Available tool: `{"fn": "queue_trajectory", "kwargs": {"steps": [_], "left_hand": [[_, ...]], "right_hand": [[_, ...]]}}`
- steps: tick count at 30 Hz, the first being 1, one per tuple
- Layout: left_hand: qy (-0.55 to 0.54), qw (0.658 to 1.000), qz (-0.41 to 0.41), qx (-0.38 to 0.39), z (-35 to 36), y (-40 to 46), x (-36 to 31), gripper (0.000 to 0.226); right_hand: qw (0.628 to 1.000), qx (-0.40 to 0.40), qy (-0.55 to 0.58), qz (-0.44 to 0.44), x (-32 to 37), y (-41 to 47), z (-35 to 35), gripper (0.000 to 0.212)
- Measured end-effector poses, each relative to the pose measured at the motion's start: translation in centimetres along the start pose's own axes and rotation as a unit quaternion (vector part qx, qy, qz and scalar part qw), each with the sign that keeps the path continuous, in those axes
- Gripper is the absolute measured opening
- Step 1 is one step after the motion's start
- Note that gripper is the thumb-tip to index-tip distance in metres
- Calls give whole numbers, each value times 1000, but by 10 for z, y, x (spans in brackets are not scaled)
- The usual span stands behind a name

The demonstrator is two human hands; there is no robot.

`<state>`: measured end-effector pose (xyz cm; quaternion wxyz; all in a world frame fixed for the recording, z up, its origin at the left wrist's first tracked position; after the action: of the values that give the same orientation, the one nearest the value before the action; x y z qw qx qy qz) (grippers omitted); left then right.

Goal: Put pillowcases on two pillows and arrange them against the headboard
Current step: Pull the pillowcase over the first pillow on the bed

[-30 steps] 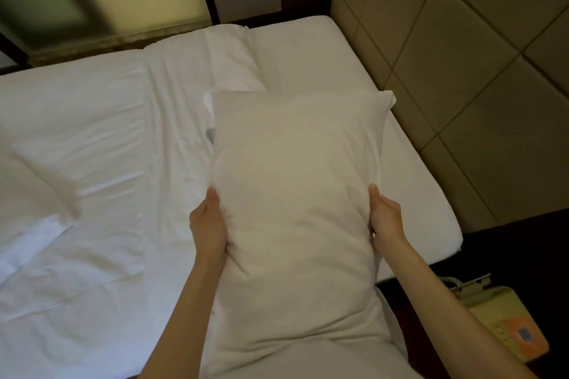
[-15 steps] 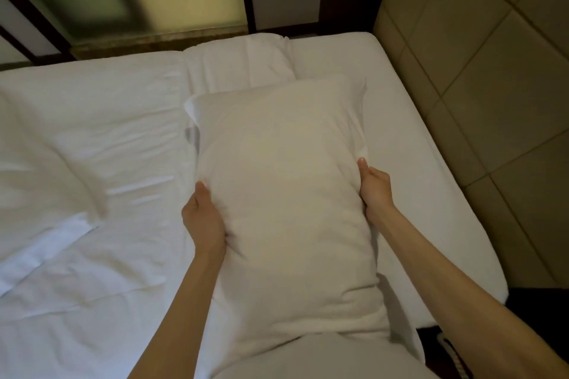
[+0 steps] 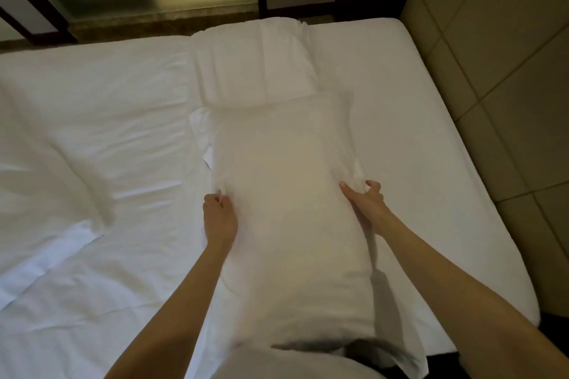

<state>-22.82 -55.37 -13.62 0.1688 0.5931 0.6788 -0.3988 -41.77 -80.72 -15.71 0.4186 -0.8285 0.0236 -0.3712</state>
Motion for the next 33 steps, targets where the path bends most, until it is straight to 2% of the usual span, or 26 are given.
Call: {"fn": "queue_trajectory", "kwargs": {"steps": [3, 7, 10, 13, 15, 20, 24, 26, 33], "left_hand": [[21, 1000, -6, 9, 9, 3, 2, 47], [45, 999, -20, 16, 11, 0, 6, 44], [23, 998, -50, 32, 8, 7, 13, 41], [13, 995, -78, 56, 0, 14, 20, 38], [-13, 993, -99, 56, -6, 18, 22, 36], [-109, 983, -139, 37, -16, 20, 7, 37], [-167, 977, -131, 27, -9, 17, -23, 41], [-182, 975, -117, 42, -1, 13, -47, 36], [-209, 975, -33, 69, 43, 1, -156, 37]], "right_hand": [[993, 91, 51, 49, -3, 10, 12, 120], [992, 118, 45, 30, -3, 14, 26, 127], [992, 89, 86, -38, 1, 0, 44, 111], [995, 17, 74, -66, 6, -17, 55, 67], [995, -32, 53, -82, 11, -20, 51, 48], [980, -119, 48, -149, 38, -31, 21, 35], [957, -168, 29, -236, 78, -44, -14, 21], [946, -176, 23, -273, 99, -48, -39, 17], [904, -217, 39, -367, 173, -49, -140, 29]]}}
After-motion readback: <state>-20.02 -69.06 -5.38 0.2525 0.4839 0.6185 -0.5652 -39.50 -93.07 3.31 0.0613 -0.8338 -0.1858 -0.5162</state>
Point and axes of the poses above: each hand's wrist, its own y-axis towards the middle knuckle, its own z-axis out of the palm, x = y × z, the point moved 3 cm from there along y, towards the middle knuckle, and after that the axes turned 4 degrees about -x, right-handed, at the moved point
